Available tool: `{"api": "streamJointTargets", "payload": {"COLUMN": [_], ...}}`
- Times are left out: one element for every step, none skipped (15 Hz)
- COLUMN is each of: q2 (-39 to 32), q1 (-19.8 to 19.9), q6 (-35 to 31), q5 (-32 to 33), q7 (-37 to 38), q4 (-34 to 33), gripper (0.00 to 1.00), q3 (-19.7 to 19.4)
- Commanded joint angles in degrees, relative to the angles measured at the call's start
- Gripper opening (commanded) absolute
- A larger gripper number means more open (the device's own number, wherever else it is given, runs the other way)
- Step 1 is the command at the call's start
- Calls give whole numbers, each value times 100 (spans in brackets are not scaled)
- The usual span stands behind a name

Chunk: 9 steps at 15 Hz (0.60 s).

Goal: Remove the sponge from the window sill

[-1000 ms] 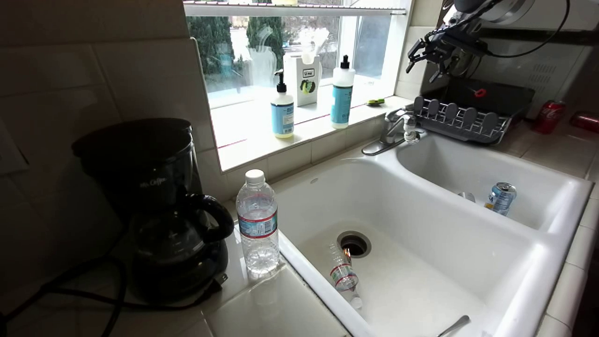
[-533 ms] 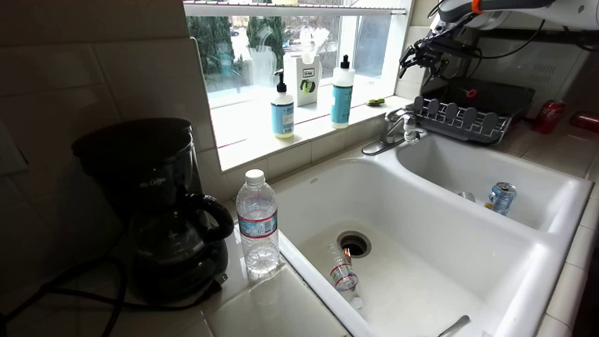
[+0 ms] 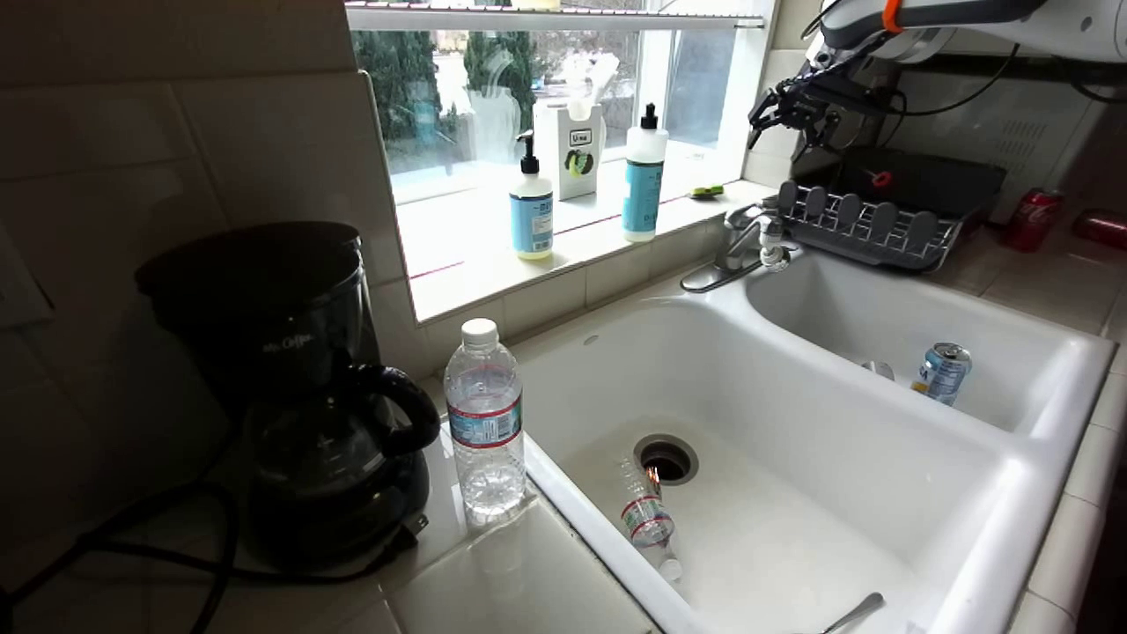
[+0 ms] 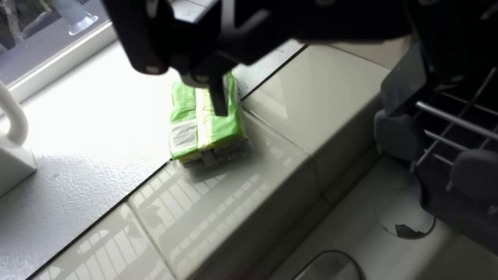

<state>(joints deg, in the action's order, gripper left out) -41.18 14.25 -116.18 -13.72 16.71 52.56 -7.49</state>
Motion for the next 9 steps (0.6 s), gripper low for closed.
{"api": "streamJointTargets", "payload": {"q2": [-473, -566, -656, -760, -850, -930, -1009, -1088, -1136], "q1": [-11, -2, 2, 11, 24, 25, 27, 30, 30], "q6": [-668, -874, -1050, -1206, -1326, -1438, -1524, -1580, -1628], "q5": [-69, -113, -150, -187, -231, -255, -279, -303, -322], "q7": [-97, -112, -112, -103, -92, -69, -53, -23, 0], "q4": [-210, -234, -264, -333, -393, -455, -541, -647, -726], "gripper": [100, 100, 98, 97, 98, 95, 95, 88, 85], "q3": [84, 135, 185, 240, 297, 334, 373, 405, 428]}}
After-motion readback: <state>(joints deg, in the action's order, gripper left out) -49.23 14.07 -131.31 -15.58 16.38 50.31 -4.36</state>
